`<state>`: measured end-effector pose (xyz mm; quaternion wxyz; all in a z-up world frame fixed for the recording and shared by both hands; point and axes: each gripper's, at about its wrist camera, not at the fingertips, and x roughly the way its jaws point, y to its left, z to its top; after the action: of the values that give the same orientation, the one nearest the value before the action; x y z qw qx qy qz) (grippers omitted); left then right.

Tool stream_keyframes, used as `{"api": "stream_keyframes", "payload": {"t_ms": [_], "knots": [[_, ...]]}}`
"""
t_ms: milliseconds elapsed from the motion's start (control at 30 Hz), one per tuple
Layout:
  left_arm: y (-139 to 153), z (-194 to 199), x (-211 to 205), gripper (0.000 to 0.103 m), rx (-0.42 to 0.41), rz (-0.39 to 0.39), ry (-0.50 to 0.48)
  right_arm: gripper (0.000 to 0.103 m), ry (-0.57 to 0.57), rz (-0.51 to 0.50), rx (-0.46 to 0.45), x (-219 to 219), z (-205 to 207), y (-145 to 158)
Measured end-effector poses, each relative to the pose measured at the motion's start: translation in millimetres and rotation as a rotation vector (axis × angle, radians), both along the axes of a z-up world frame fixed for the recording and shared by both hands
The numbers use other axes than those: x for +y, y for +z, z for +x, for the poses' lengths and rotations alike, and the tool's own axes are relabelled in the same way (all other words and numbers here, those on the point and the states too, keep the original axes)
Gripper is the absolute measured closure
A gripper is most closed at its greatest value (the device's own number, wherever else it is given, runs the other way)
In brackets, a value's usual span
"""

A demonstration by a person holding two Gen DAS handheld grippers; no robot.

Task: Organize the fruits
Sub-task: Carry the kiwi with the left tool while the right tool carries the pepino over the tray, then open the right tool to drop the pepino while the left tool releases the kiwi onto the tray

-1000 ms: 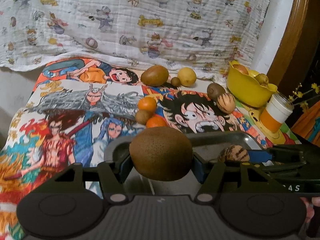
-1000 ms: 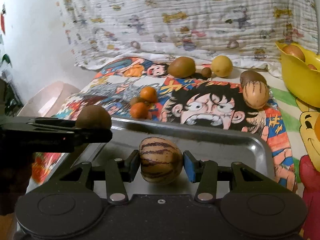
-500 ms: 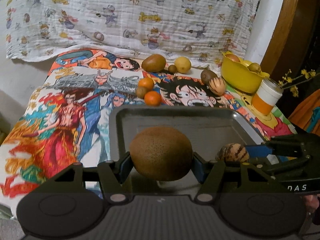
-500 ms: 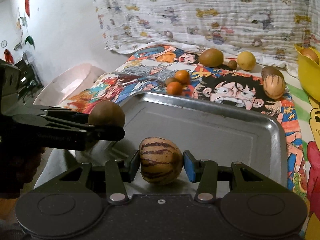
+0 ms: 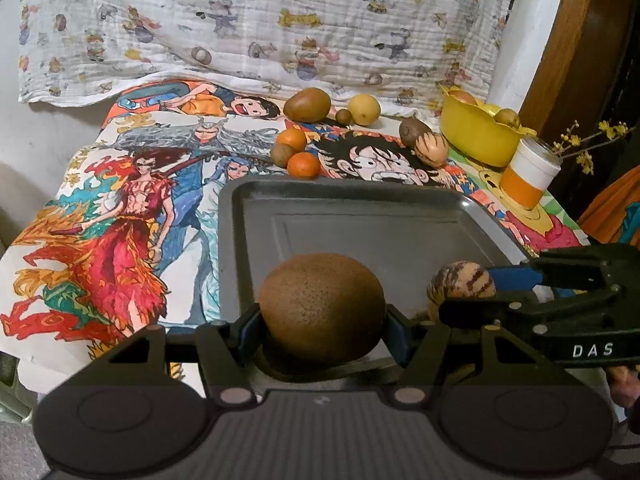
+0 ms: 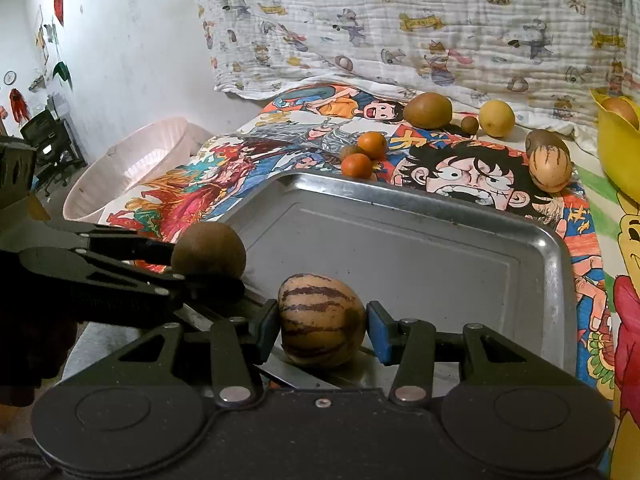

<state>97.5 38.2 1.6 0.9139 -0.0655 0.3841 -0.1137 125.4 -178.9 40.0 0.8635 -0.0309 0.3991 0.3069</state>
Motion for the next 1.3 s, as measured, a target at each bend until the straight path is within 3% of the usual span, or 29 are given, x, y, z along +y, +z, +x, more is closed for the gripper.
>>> {"api": "stream_keyframes", "payload": {"t_ms": [300, 433, 567, 767, 833, 1033, 1300], "knots": [[-2, -1, -4, 0.036, 0.002, 0.009, -0.013, 0.054, -0.023, -0.002, -0.006, -6, 4, -1], [1, -3, -1, 0.023, -0.016, -0.017, -0.008, 0.052, -0.034, -0.003, 0.006, -10, 4, -3], [6, -4, 1, 0.021, -0.035, -0.012, -0.003, 0.049, -0.043, -0.002, 0.014, -14, 2, -4], [12, -6, 6, 0.009, -0.047, -0.006, 0.013, 0.035, -0.067, 0.004, 0.021, -23, 0, -1], [15, -6, 7, 0.003, -0.054, -0.008, 0.022, 0.023, -0.078, 0.003, 0.022, -27, -1, 1], [20, -3, 9, 0.001, -0.053, 0.002, 0.034, 0.005, -0.118, -0.021, 0.011, -42, -1, 9], [28, 16, 10, 0.001, -0.048, 0.029, 0.017, 0.001, -0.214, -0.059, -0.028, -67, 13, 16]]}}
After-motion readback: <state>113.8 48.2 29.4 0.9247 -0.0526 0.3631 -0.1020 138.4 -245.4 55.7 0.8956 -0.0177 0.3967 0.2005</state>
